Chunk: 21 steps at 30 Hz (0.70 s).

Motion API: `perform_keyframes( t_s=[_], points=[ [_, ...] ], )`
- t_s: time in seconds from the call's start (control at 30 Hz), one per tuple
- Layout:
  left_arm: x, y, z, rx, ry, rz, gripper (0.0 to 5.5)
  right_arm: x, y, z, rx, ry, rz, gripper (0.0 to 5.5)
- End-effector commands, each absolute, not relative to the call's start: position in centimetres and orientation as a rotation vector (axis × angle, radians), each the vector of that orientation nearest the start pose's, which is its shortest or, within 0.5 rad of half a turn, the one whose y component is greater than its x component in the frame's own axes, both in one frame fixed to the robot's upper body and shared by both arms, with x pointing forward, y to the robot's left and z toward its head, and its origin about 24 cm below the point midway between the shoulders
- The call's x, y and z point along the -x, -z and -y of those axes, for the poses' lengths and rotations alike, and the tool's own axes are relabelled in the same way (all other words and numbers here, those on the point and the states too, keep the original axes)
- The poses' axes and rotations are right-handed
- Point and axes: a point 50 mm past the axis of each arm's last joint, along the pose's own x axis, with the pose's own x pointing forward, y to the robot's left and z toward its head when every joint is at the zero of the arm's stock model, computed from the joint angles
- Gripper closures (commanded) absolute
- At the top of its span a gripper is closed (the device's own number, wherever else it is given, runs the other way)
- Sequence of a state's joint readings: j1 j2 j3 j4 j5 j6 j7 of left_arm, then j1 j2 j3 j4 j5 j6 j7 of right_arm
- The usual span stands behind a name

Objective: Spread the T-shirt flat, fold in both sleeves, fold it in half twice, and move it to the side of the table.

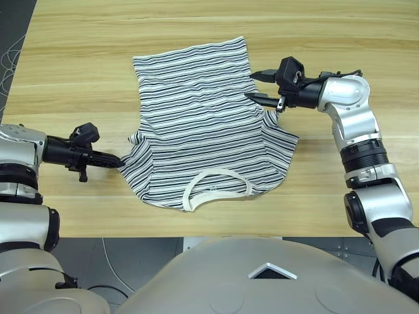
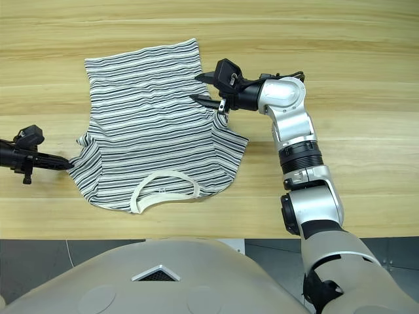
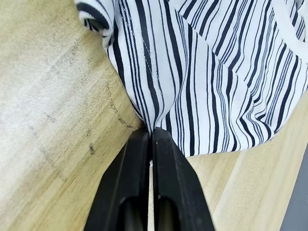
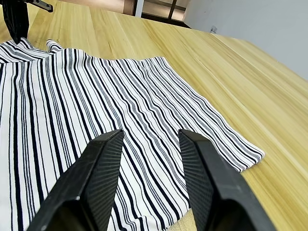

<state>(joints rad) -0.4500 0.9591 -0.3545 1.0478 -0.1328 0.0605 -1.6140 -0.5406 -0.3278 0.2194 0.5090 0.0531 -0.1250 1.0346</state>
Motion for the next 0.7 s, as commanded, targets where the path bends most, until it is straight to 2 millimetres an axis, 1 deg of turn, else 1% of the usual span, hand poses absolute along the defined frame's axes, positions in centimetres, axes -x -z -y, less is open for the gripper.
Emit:
perform_keyframes(
  t_s=[0.03,0.13,0.27,0.4,0.53,0.7],
  points=[
    [-21.2,-3.4,-36.0,-0.096,1.070,-1.211,5.38,-32.0,-7.7,11.9,0.407,-1.213,-0.073,3.40],
    [-22.4,-4.4,-35.8,-0.128,1.074,-1.151,5.38,-32.1,-7.7,11.9,0.407,-1.213,-0.070,3.40],
    [-24.3,-6.4,-35.1,-0.118,1.070,-1.056,5.38,-32.3,-7.8,11.8,0.411,-1.213,-0.066,3.40],
    [-25.2,-8.2,-34.5,-0.093,1.068,-1.030,5.38,-32.3,-7.8,11.6,0.412,-1.222,-0.064,3.40],
    [-24.9,-8.9,-34.4,-0.105,1.089,-1.050,5.38,-32.2,-7.7,11.5,0.410,-1.227,-0.063,3.40],
    [-23.1,-10.0,-34.7,-0.191,1.165,-1.098,5.38,-32.2,-7.8,11.4,0.409,-1.226,-0.059,3.40]
  ],
)
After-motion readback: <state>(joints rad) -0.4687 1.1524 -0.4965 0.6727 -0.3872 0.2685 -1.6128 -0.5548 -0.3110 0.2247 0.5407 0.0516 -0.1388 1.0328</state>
